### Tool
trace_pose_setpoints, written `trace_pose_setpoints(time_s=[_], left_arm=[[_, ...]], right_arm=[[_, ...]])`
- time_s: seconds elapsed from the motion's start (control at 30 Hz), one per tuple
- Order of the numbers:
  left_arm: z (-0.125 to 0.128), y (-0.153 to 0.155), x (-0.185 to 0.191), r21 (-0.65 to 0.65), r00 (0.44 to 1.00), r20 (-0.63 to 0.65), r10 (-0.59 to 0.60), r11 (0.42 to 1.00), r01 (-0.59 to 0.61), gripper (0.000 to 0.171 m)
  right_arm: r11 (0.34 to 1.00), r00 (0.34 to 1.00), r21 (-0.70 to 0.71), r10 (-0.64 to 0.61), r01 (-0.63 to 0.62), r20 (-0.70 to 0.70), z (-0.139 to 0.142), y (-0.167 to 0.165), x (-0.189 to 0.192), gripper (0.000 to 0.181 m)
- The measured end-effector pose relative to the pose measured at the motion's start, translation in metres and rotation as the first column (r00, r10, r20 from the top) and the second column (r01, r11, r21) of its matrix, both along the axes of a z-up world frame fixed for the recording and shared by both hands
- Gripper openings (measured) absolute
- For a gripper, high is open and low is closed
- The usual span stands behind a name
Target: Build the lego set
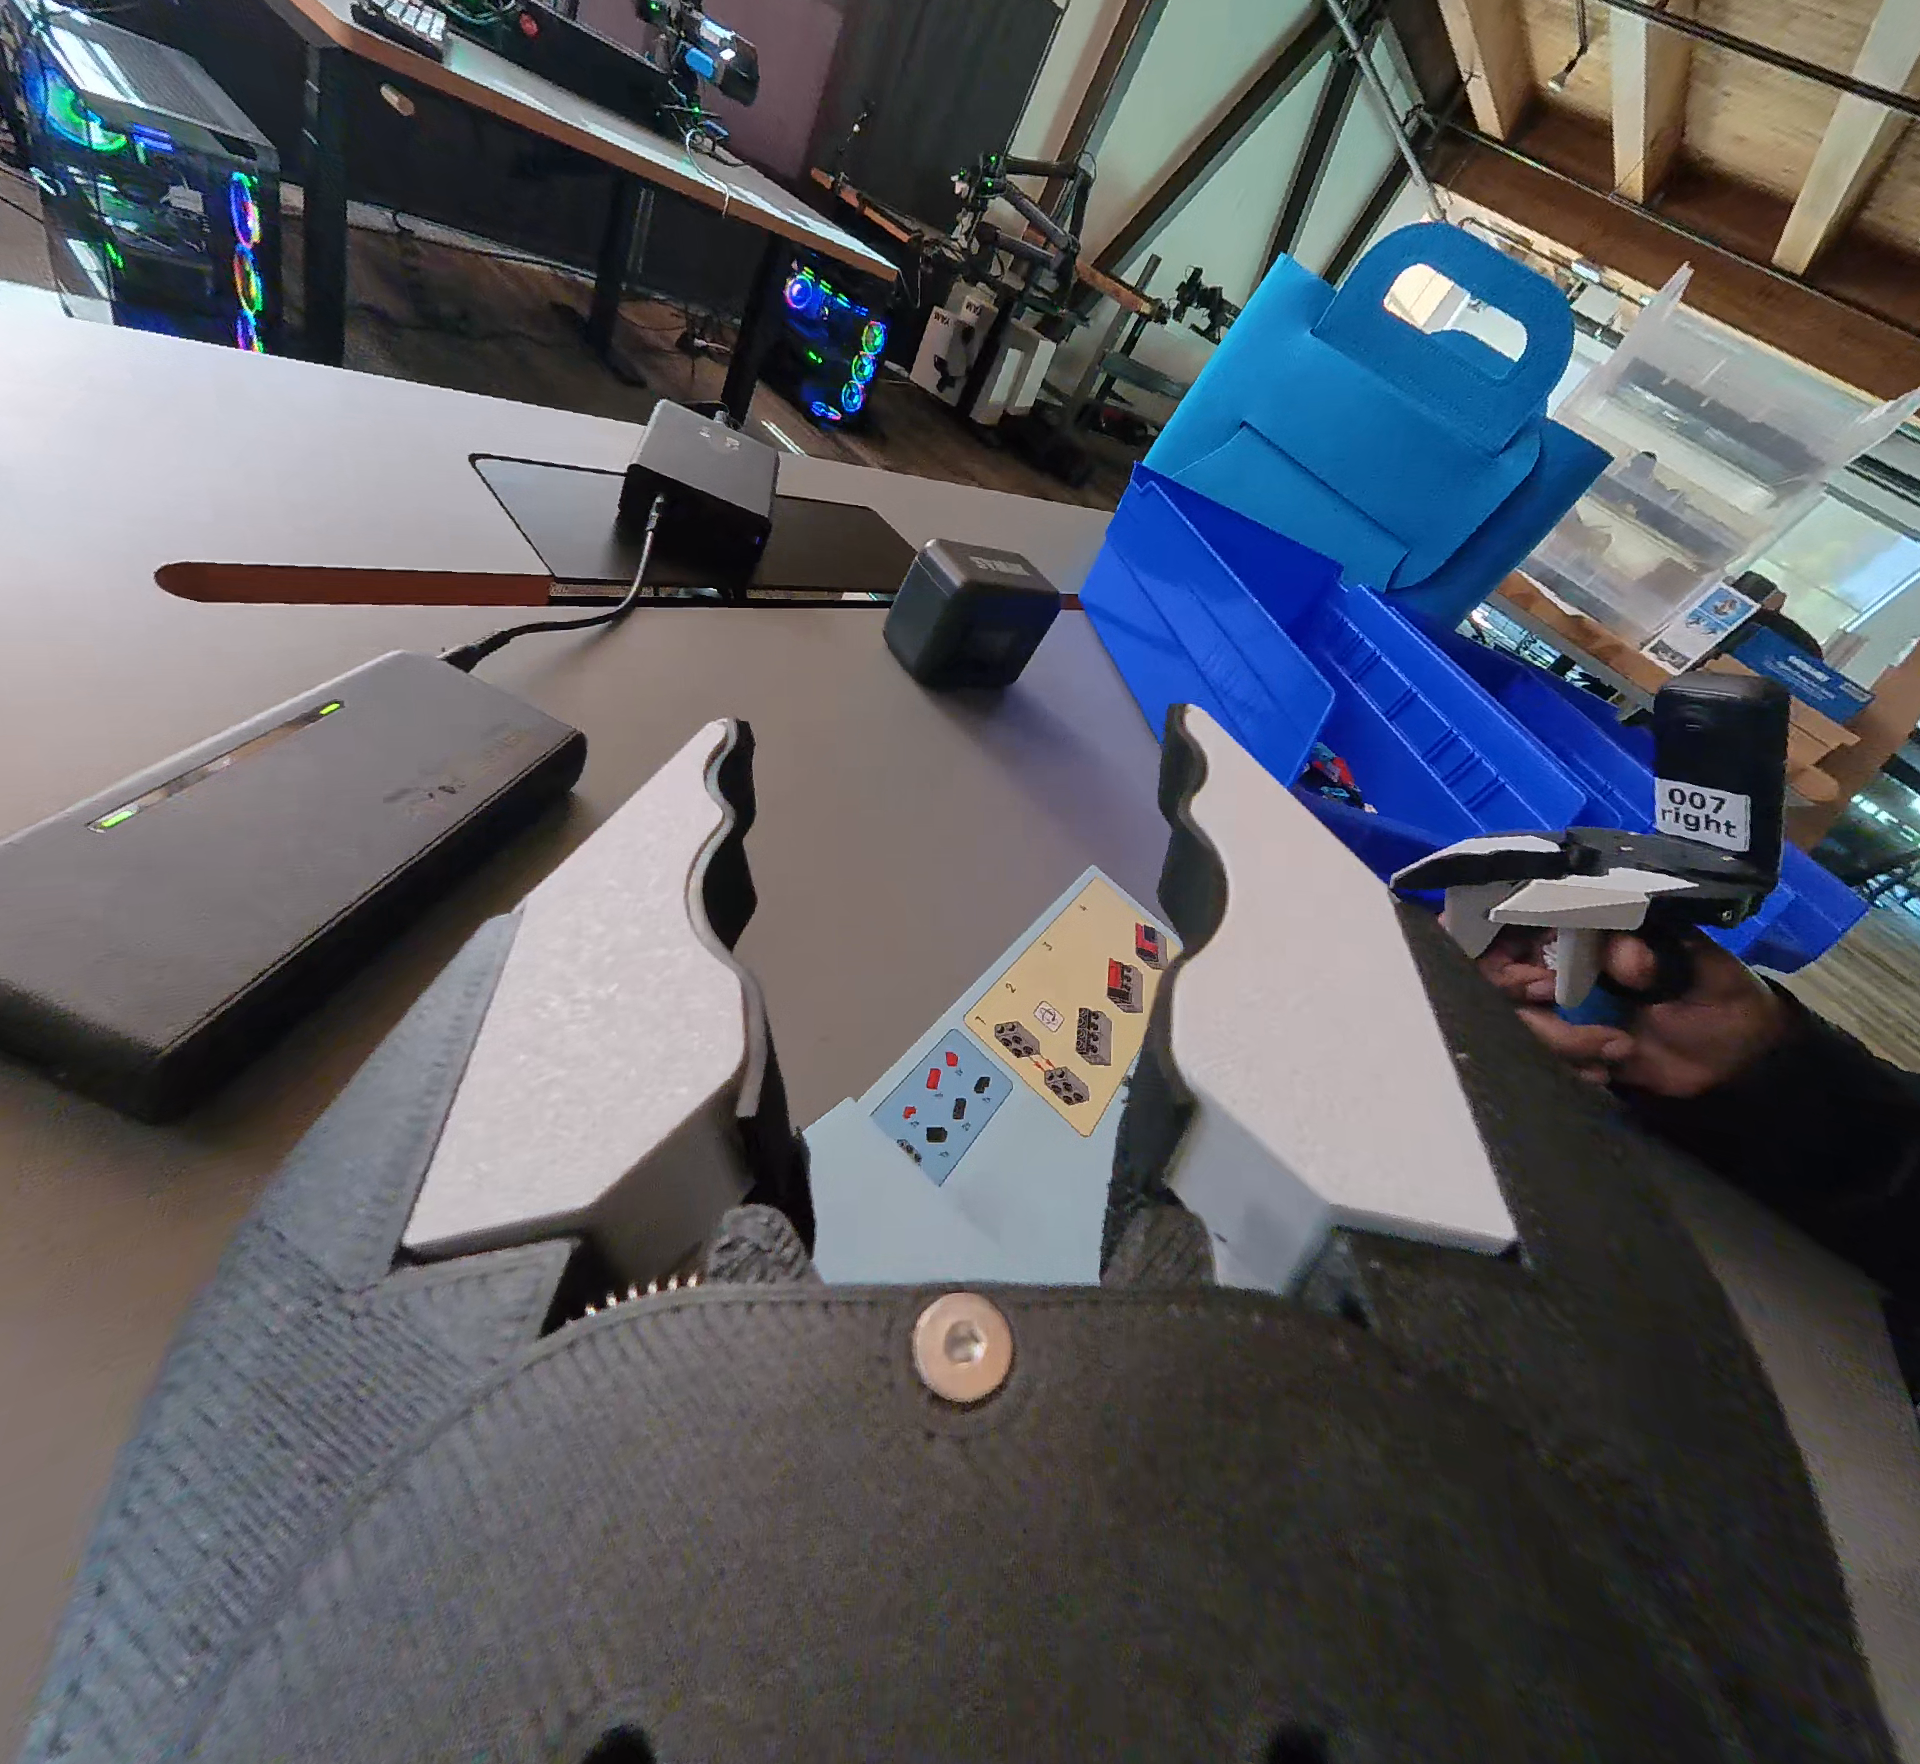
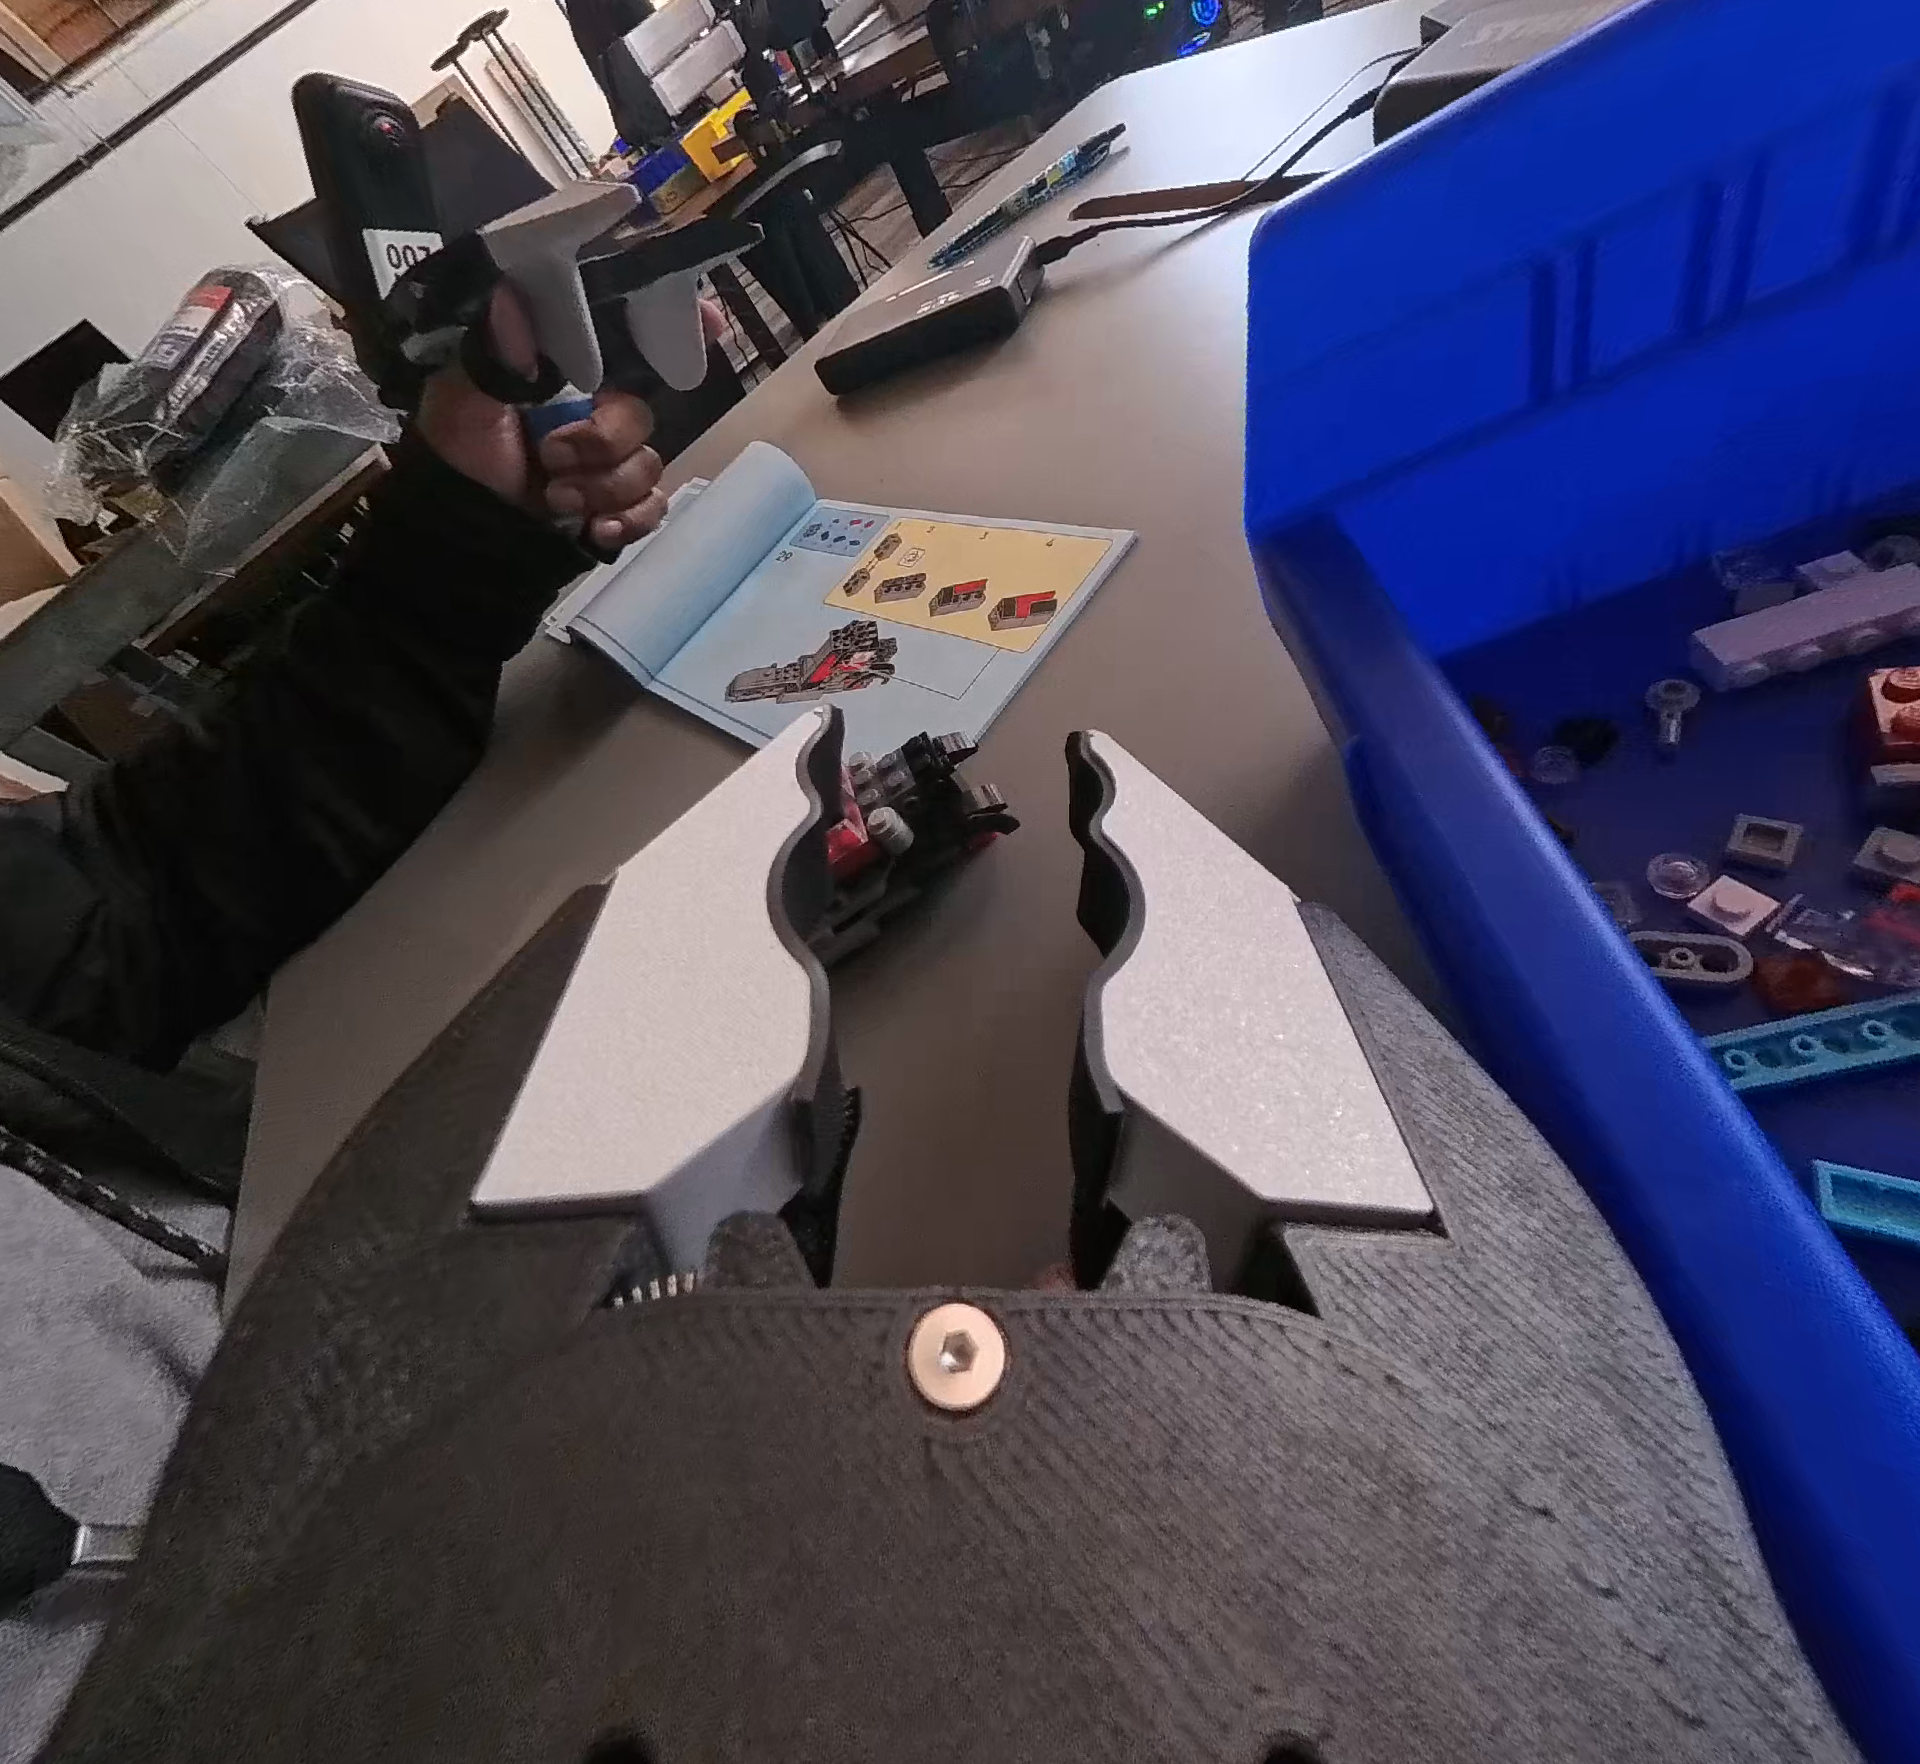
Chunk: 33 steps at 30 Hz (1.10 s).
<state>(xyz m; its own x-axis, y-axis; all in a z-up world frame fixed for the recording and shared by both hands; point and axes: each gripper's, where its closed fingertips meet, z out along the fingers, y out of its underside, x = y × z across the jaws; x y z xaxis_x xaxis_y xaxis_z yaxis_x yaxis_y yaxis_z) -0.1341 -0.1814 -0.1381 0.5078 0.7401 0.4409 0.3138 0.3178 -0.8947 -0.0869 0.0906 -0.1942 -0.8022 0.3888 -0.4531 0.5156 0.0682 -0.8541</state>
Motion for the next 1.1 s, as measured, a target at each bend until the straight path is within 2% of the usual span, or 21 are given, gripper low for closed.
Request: trace_pose_setpoints(time_s=[0.33,0.43,0.5,0.6,0.67,0.73,0.77,0.83,0.93,1.03,1.1], left_arm=[[-0.002,0.002,0.0,-0.012,1.0,0.004,-0.001,1.0,0.001,0.079],[0.001,0.001,0.001,-0.013,1.0,-0.004,0.002,1.0,-0.002,0.079],[0.004,0.0,0.001,-0.01,1.0,-0.012,0.01,1.0,-0.01,0.079],[0.006,-0.004,0.001,0.0,1.0,-0.014,0.021,1.0,-0.021,0.078],[0.006,-0.006,0.001,0.008,1.0,-0.015,0.025,1.0,-0.025,0.078],[0.007,-0.006,0.001,0.017,1.0,-0.015,0.023,1.0,-0.023,0.078],[0.009,-0.006,0.002,0.02,1.0,-0.017,0.02,1.0,-0.02,0.078],[0.012,-0.005,0.003,0.024,1.0,-0.023,0.017,1.0,-0.017,0.078],[0.017,-0.005,0.005,0.022,0.999,-0.039,0.018,1.0,-0.017,0.078],[0.021,-0.009,0.006,0.015,0.998,-0.051,0.031,0.999,-0.03,0.078],[0.024,-0.015,0.007,0.022,0.997,-0.059,0.046,0.999,-0.045,0.078]], right_arm=[[1.0,1.0,-0.008,0.002,-0.002,-0.012,0.002,0.0,0.001,0.045],[0.998,0.997,-0.014,0.068,-0.068,-0.023,0.01,-0.004,0.013,0.047],[0.993,0.992,-0.04,0.107,-0.11,-0.06,0.033,-0.004,0.02,0.047],[0.987,0.98,-0.053,0.146,-0.154,-0.135,0.083,0.012,0.02,0.046],[0.991,0.964,0.038,0.132,-0.127,-0.23,0.112,0.035,0.003,0.046],[0.977,0.934,0.208,0.122,-0.052,-0.336,0.125,0.061,-0.028,0.045],[0.954,0.919,0.301,0.123,-0.005,-0.375,0.125,0.074,-0.048,0.045],[0.86,0.915,0.51,0.196,0.012,-0.352,0.1,0.098,-0.084,0.044],[0.628,0.906,0.773,0.374,-0.09,-0.199,0.038,0.125,-0.112,0.044],[0.378,0.851,0.912,0.521,-0.158,-0.068,-0.009,0.143,-0.125,0.046],[0.29,0.818,0.938,0.575,-0.188,-0.014,-0.023,0.143,-0.129,0.046]])
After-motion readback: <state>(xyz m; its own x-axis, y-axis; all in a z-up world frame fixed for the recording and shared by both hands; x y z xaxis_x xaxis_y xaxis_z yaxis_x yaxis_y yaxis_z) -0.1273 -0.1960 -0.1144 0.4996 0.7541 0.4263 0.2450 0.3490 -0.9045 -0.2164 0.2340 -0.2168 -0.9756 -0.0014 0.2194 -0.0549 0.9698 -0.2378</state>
